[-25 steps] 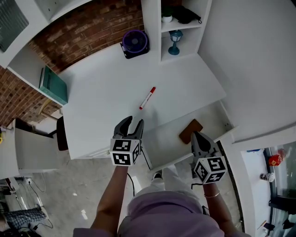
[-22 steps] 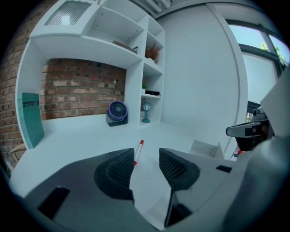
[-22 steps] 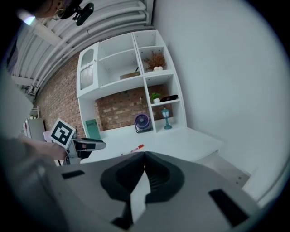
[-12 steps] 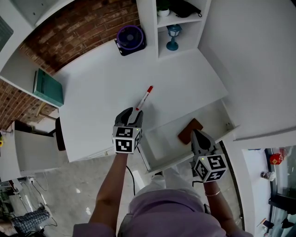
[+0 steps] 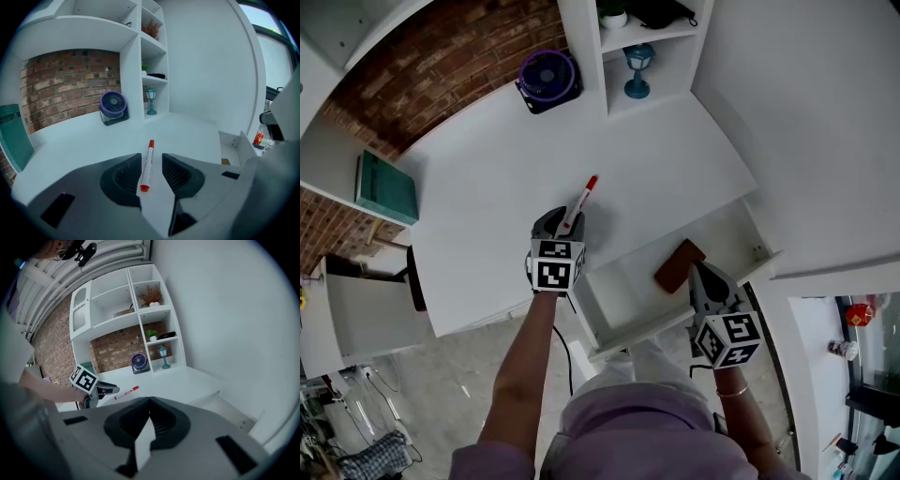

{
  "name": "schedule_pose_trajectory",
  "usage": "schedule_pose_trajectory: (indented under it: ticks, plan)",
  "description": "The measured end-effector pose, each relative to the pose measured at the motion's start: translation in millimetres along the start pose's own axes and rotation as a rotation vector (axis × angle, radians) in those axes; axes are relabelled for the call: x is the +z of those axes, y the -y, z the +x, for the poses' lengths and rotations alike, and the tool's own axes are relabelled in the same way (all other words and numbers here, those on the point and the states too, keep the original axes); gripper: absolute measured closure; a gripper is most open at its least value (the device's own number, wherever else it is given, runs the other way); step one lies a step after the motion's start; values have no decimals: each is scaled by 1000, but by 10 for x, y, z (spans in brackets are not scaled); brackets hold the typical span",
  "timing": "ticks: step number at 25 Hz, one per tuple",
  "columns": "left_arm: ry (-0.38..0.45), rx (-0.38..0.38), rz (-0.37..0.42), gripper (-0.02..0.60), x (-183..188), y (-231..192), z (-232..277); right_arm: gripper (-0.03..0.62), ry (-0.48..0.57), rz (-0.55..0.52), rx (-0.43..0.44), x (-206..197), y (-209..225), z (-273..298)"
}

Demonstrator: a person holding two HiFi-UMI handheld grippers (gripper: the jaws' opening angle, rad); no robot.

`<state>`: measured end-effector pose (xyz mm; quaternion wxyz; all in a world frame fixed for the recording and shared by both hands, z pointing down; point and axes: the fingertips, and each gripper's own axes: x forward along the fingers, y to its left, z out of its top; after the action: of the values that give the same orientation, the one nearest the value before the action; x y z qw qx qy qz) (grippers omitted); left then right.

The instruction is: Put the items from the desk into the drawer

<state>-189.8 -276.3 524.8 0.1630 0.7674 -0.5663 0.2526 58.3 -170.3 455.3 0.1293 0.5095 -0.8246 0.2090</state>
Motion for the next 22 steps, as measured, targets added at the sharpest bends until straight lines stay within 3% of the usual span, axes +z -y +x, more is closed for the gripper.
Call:
schedule_pose_trajectory:
  ticks: [22]
  plan:
    - [-178, -39, 43, 458, -263, -22, 524, 589, -28, 8, -5, -85, 175, -16]
